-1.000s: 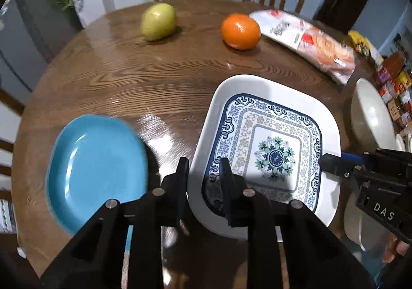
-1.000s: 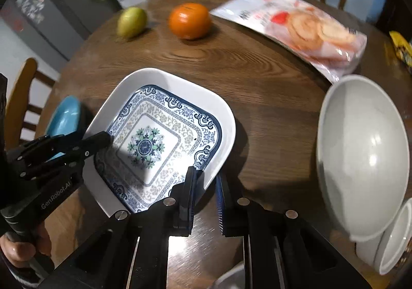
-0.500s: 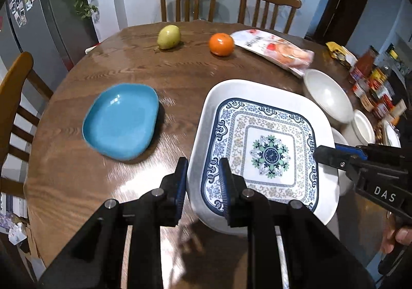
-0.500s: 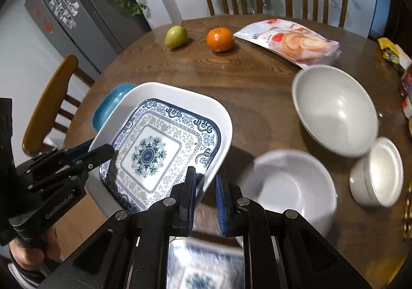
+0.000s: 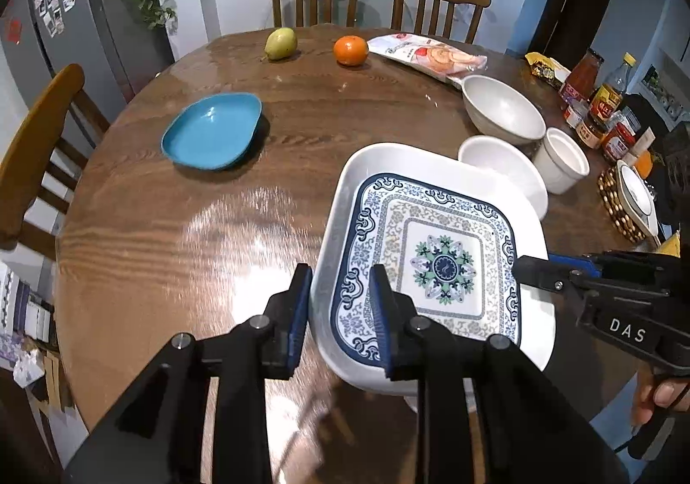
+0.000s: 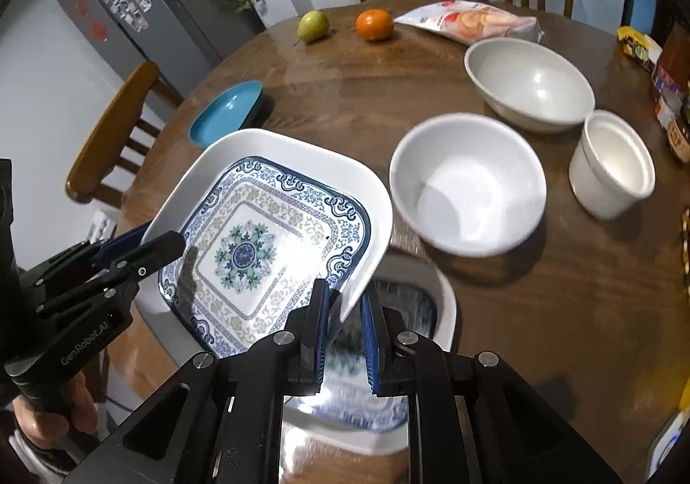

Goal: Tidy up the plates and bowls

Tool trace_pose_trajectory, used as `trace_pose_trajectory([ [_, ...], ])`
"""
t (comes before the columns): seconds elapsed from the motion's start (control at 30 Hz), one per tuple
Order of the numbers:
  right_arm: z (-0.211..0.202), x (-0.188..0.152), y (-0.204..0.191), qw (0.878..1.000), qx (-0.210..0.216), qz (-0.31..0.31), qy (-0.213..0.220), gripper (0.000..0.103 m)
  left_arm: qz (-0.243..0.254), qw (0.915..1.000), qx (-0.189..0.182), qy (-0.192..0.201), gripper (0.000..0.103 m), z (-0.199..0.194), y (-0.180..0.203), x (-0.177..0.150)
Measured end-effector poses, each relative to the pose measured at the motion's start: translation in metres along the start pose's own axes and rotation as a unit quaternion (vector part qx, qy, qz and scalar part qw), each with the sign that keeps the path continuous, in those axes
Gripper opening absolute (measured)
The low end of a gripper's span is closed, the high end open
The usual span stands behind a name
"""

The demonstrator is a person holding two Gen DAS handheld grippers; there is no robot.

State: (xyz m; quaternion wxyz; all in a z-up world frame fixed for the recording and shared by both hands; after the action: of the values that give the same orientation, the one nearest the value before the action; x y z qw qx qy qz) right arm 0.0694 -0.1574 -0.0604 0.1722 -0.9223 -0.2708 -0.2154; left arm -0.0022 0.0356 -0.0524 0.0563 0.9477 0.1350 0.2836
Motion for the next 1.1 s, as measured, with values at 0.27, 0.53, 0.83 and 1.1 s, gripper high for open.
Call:
trace_pose_trajectory([
  [0.27,-0.005,-0.035,0.005,1.0,0.009,0.002,-0.016,0.016,0.002,0.9996,0.005,-0.026,0.023,0.005,0.016,-0.034],
  [0.53,-0.007,-0.056,0.022,1.0,0.001,0.008,-0.024,0.016,0.01,0.9983,0.007,-0.058,0.023,0.026,0.033,-0.058],
  [0.83,0.013,-0.056,0.027,0.999,-0.016,-0.012,-0.035,0.016,0.013,0.9977,0.02,-0.063,0.023,0.04,0.035,-0.063],
  [1.1,0.02,-0.056,0.031,0.999,-0.025,-0.012,-0.047,0.016,0.014,0.997,0.019,-0.074,0.023,0.047,0.035,-0.066],
])
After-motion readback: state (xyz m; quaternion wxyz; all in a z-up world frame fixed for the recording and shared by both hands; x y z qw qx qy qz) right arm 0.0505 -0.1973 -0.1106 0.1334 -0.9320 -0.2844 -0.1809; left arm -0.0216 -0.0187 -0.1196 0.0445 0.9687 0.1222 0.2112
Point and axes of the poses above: each gripper's, at about its wrist camera, not at the fingertips, and z roughly the way its jaws point, y to its right, x to its top, the point moved 3 cm from there along z, roughly the way its jaws point, and after that the axes turned 13 degrees about -z, right-handed, at the moved point
